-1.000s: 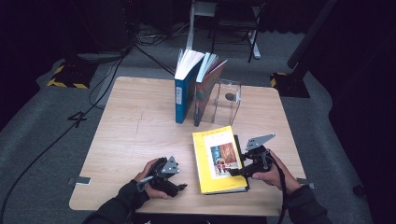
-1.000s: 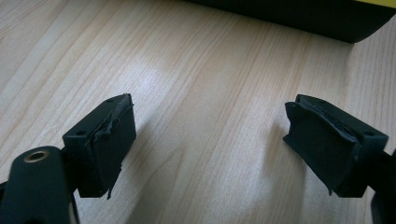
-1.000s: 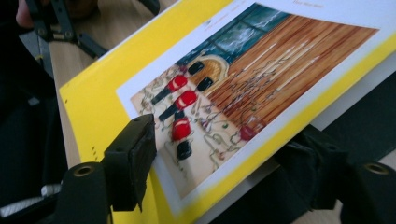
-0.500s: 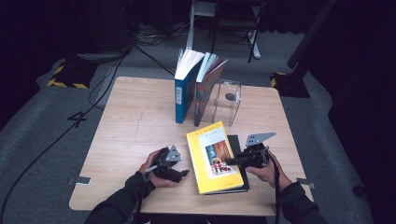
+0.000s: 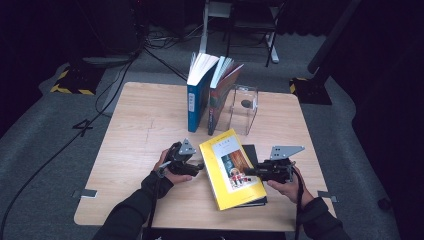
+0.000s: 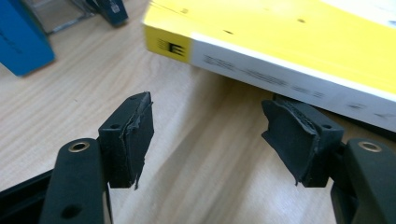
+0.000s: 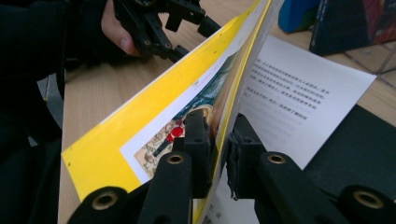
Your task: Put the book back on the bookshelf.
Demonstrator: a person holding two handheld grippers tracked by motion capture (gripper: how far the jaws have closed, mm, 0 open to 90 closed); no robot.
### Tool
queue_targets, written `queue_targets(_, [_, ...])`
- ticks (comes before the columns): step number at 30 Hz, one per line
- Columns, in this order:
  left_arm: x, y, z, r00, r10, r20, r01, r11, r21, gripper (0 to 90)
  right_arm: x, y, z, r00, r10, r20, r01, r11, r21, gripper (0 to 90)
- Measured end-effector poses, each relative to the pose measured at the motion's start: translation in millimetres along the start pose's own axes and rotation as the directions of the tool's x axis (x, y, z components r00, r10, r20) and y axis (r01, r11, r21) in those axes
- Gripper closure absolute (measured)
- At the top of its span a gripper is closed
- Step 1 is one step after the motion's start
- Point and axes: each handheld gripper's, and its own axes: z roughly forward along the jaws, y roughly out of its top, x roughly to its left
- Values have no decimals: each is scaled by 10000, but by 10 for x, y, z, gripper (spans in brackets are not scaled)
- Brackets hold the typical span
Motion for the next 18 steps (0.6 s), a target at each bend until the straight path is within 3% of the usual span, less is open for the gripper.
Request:
queue_targets(7, [87, 87, 41, 9994, -319, -111, 315, 9989, -344, 345, 41, -12, -75, 9997, -243, 79, 246, 9989, -395, 804])
queue_targets(10, [128, 128, 39, 9988, -485, 15, 485, 9968, -635, 424, 48, -10, -100, 9994, -336, 32, 337, 9983, -480, 801])
queue_targets(13, [133, 215, 6, 9985, -385, 396, 421, 9944, -964, 577, 70, -3, -132, 9985, -528, 126, 534, 9972, -522, 790])
queue_targets(18, [130, 381, -105, 9972, -114, 739, 234, 9863, -1634, 710, 127, 27, -213, 9952, -961, 189, 971, 9937, -562, 754])
